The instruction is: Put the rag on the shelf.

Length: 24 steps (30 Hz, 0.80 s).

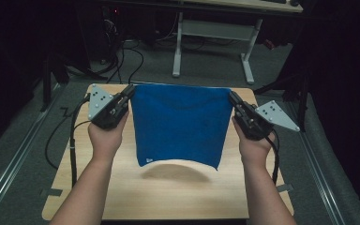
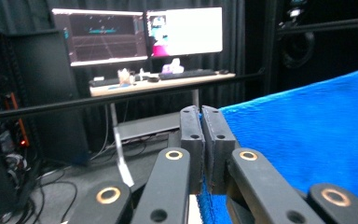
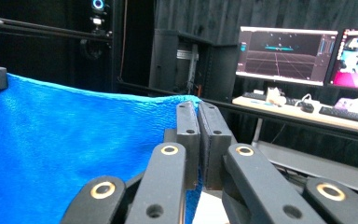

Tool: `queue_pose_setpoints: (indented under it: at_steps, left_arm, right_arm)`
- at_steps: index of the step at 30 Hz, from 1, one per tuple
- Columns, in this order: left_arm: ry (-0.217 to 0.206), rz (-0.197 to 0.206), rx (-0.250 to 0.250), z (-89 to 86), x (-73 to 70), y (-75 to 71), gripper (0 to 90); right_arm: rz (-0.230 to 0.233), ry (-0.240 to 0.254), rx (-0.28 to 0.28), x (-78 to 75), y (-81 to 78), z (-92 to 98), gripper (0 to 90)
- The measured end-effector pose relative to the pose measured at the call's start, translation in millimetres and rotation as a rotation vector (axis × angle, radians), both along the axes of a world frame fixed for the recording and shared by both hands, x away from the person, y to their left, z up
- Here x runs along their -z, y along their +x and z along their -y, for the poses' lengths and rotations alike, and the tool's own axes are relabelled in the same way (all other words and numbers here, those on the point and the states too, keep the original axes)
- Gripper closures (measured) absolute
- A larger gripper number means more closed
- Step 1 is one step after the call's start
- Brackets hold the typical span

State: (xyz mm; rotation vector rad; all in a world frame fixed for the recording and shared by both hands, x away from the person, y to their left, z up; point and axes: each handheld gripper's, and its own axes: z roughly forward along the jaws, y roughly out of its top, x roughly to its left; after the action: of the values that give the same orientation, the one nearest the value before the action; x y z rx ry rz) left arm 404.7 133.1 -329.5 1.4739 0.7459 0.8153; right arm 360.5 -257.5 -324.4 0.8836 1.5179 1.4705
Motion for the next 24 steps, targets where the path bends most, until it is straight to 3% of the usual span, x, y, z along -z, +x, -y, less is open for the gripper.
queue_pose_setpoints:
  at_steps: [5, 15, 18, 24]
  left_arm:
    - [0.053, -0.016, -0.03, 0.9, -1.6, 23.4, 88.3]
    - [0.099, 0.014, -0.075, 4.2, -10.4, 52.1, 88.3]
    - [0.095, 0.006, -0.079, 4.9, -9.8, 61.9, 88.3]
    - [0.131, -0.023, -0.098, 8.8, -6.6, 81.8, 88.3]
  right_arm:
    - [-0.023, -0.003, 0.009, -1.5, 18.0, -0.3, 88.4]
    - [-0.056, -0.018, 0.035, -8.7, 53.5, -4.1, 88.4]
    - [-0.062, -0.03, 0.046, -10.3, 62.4, -5.3, 88.4]
    - [-0.09, -0.049, 0.075, -9.7, 85.0, -6.3, 88.5]
